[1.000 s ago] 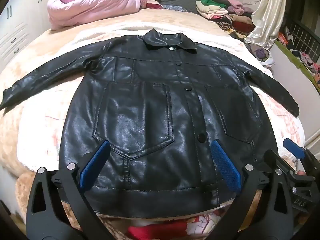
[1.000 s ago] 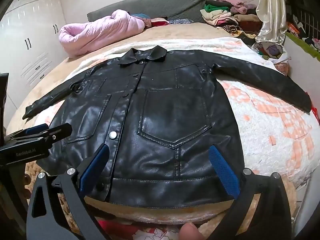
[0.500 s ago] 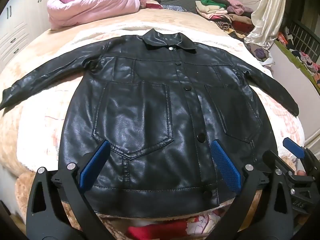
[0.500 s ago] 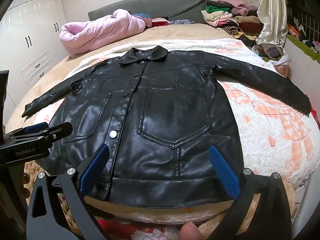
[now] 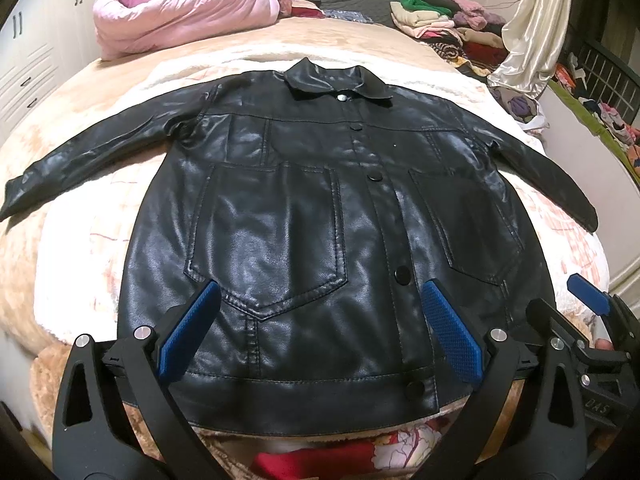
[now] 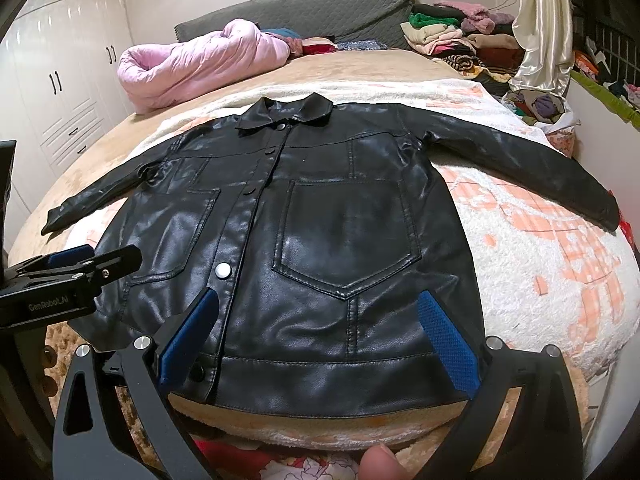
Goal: Fold large clothes
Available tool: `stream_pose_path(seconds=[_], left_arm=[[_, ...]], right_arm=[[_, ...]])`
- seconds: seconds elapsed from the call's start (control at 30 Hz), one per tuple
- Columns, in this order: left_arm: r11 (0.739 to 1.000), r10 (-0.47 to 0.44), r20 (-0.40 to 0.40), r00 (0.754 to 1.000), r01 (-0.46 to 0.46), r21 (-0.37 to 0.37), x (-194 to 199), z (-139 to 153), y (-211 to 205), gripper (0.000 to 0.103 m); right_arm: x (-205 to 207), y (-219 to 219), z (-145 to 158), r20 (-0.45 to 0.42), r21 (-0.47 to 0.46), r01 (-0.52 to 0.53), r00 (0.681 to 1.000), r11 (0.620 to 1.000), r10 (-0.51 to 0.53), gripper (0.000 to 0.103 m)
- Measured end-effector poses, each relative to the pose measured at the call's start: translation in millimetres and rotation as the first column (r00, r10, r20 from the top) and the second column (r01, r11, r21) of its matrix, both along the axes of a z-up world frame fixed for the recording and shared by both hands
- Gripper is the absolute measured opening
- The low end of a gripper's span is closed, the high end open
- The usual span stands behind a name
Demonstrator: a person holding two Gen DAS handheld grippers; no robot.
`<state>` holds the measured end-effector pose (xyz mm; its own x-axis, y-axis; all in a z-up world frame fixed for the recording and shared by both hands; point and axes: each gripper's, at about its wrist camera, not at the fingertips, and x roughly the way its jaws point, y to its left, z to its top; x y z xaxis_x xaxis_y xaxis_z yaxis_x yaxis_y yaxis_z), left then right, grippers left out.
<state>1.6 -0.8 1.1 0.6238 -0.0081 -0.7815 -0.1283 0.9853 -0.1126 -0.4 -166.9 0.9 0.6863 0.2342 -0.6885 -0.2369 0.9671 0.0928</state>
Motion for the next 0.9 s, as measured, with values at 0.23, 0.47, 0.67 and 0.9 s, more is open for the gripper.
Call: stream_pose_path(seconds=[0.23,0.47,0.67,0.9], left_arm=[[1.000,-0.001,0.000,1.000,0.001,0.000,0.1,0.1,0.3,0.094],[1.000,0.001,0.000,1.000,-0.001,0.000,0.3,0.2,0.5,0.094],[1.000,-0.001,0.002,1.000,0.001,0.001,-1.0,1.1,0.3,0.094],[1.000,-0.008,0.002,1.000,0.008,0.005,0.8,0.9,0.7,0.094]], right_arm=[[0.4,-0.1,0.4,0.000,-0.001,0.000,1.000,1.000,0.000,0.099],[0.7,0.1,0.8,0.002,-0.001,-0.003,1.000,1.000,0.003,0.099],[1.5,0.4,1.3,0.002,-0.001,-0.006,1.000,1.000,0.006,0.099],[1.9,1.0,1.8,0.001,-0.002,-0.004,1.000,1.000,0.004,0.099]])
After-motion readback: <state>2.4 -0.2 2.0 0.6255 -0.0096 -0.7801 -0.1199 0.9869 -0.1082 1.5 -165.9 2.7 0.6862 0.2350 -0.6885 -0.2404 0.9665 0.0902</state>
